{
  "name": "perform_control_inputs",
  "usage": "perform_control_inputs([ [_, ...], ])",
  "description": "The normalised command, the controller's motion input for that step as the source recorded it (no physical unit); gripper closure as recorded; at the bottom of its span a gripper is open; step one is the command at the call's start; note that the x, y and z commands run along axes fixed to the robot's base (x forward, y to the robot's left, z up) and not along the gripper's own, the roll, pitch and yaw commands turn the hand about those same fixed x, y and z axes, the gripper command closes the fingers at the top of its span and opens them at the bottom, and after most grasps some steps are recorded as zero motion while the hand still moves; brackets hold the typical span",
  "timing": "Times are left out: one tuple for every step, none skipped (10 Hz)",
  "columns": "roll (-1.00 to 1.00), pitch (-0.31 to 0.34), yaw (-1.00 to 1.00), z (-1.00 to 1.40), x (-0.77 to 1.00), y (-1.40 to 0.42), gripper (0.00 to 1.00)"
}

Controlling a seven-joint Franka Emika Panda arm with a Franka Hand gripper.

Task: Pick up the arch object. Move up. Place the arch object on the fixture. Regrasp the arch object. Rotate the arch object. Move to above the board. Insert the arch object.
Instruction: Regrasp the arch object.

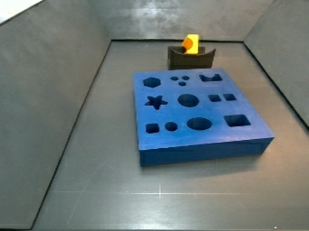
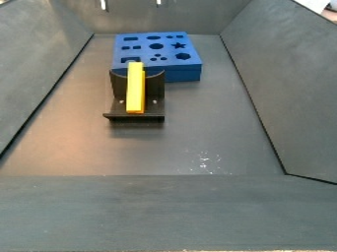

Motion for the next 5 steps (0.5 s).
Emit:
perform_control_inputs([
  [1.00,0.014,0.03,-0.01,0.04,-0.03,0.00],
  [1.00,0.038,0.04,-0.01,0.06,-0.03,0.00],
  [1.00,0.065,0.05,-0.01,0.07,-0.03,0.00],
  [0.87,0.100,0.06,-0.01,0.08,-0.04,0.00],
  [0.74,0.110,0.07,-0.01,0.09,-0.04,0.00],
])
